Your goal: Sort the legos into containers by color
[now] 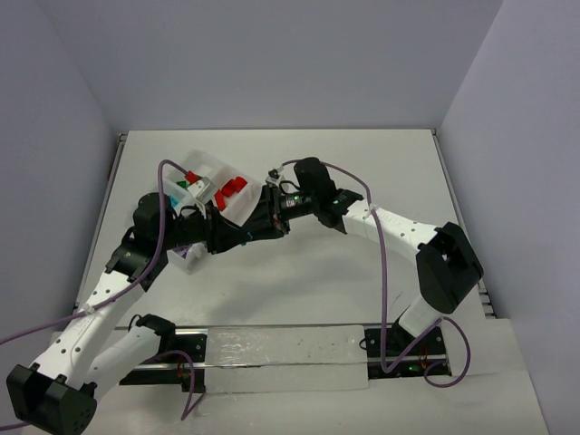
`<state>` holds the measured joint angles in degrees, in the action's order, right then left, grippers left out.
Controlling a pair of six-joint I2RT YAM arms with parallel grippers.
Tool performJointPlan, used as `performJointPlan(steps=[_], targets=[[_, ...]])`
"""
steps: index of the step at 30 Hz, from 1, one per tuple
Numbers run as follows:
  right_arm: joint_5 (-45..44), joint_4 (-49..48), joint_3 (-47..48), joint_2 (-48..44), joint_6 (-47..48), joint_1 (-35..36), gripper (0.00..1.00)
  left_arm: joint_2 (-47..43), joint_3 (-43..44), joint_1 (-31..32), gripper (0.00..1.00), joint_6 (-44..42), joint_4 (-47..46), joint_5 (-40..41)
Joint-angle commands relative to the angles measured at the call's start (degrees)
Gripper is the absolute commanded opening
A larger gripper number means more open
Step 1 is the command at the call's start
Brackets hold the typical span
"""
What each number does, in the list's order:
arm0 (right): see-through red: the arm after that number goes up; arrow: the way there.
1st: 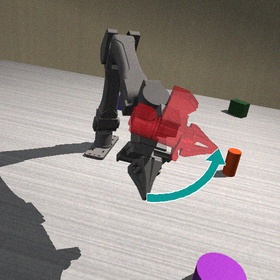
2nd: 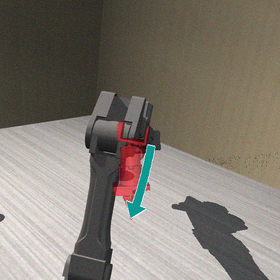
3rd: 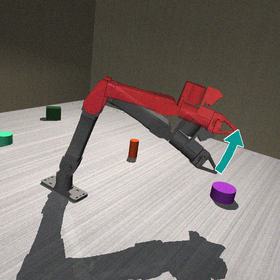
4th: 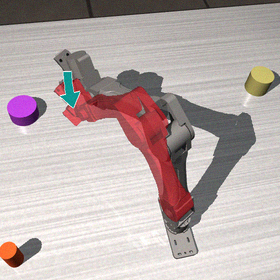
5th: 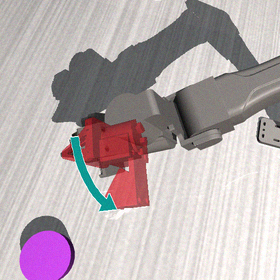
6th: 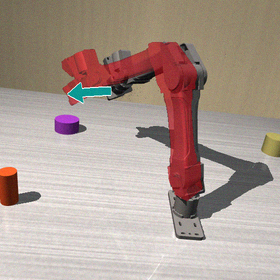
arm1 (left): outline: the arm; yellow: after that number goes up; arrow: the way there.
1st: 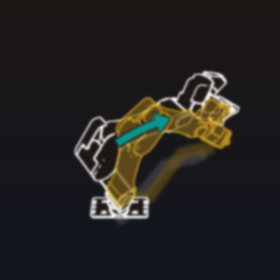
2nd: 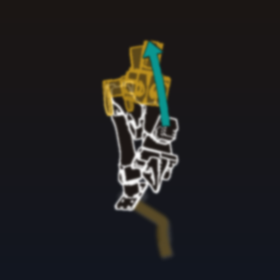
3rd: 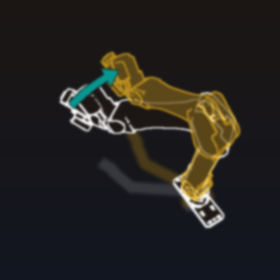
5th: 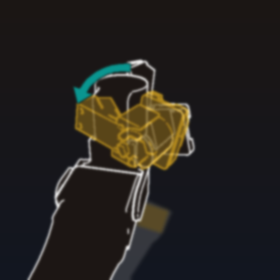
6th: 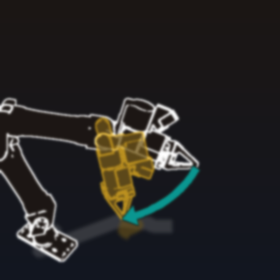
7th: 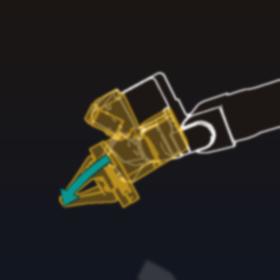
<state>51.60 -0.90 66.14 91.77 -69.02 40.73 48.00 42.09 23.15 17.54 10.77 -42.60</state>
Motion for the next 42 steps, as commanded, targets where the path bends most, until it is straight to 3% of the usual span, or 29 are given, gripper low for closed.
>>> performJointPlan(steps=[1,7,9,10,11,13,15,17,20,22,27,29,30,31,35,42], targets=[[1.31,-2.40,-0.92,-0.62,0.69,-0.39,0.00,-0.01,3.35,-0.12,0.00,-0.27,-0.01,0.15],[1.22,-3.99,-1.27,-0.86,-0.17,-1.12,0.00,-0.73,3.06,-0.12,0.00,-0.75,1.29,0.78],[1.42,-4.92,-1.59,-1.02,-0.46,-1.42,0.08,-1.13,3.00,-0.12,0.00,-1.00,2.03,1.70],[1.42,-5.22,-1.83,-1.39,-0.60,-1.85,0.19,-1.54,3.00,-0.12,0.00,-1.41,2.55,2.23],[1.04,-5.48,-2.45,-1.84,-0.66,-2.21,0.51,-1.82,2.99,-0.12,0.00,-1.67,3.35,3.11],[-0.19,-3.96,-2.86,-3.36,0.10,-3.89,0.80,-2.69,2.65,-0.12,0.00,-2.07,4.18,3.94],[-0.27,-2.37,-2.76,-4.43,1.66,-5.88,0.91,-3.18,2.46,-0.12,0.00,-1.90,4.17,4.02],[-0.93,-0.17,-1.86,-5.47,4.15,-7.62,0.95,-3.16,2.29,-0.12,0.00,-1.81,4.17,4.10],[-4.31,10.58,0.90,-6.49,10.64,-9.09,0.95,-2.61,2.76,-0.12,0.00,-1.46,4.85,5.72],[-8.61,17.16,2.81,-6.86,15.22,-10.04,0.95,-2.30,3.56,-0.17,0.00,-0.67,5.31,10.94],[-30.00,33.88,7.10,-11.18,25.60,-11.33,0.97,-1.68,5.93,-0.25,0.00,5.19,8.24,36.43],[-38.96,38.71,7.72,-13.19,28.11,-11.45,0.99,-1.20,7.28,-0.77,0.00,12.37,11.40,52.25],[-41.07,39.56,7.78,-13.74,28.85,-11.54,1.00,-0.63,8.96,-2.24,0.00,14.38,13.21,56.41],[-42.57,39.65,7.78,-14.18,29.31,-11.55,1.00,0.27,9.24,-2.49,0.00,15.66,13.48,56.92],[-46.01,40.62,6.27,-16.13,30.58,-11.73,1.00,8.00,16.39,-13.45,0.00,18.46,23.64,58.93],[-46.19,40.53,4.60,-17.21,32.00,-11.73,1.00,19.56,18.59,-20.50,0.00,18.14,19.18,56.74]])
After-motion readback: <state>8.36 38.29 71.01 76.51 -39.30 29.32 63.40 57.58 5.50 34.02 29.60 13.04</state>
